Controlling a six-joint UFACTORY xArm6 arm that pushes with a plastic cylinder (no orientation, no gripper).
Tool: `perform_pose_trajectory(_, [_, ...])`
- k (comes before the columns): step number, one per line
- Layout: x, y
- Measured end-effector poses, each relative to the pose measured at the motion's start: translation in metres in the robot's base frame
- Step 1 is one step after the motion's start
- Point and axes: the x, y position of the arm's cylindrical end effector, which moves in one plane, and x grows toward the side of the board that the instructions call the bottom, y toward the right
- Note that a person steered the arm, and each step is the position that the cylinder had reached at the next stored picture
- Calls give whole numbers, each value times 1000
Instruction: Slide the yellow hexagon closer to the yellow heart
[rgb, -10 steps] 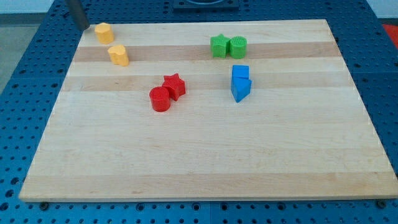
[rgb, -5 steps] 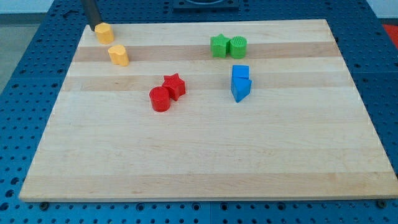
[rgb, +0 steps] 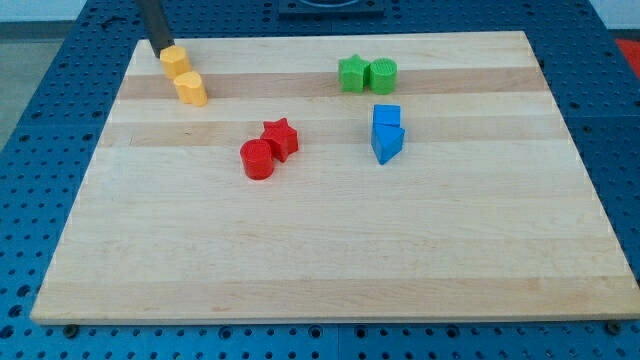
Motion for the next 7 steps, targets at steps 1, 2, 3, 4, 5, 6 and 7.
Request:
perform_pose_trajectory(1, [-6,25])
perform_pose_trajectory(2, [-8,51])
perform_pose_trajectory(3, [1,47])
perform_pose_trajectory(4, [1,29])
perform_pose_trajectory(5, [-7,29])
perform_pose_trajectory(6, [-6,9])
perform_pose_trajectory(7, [-6,-14])
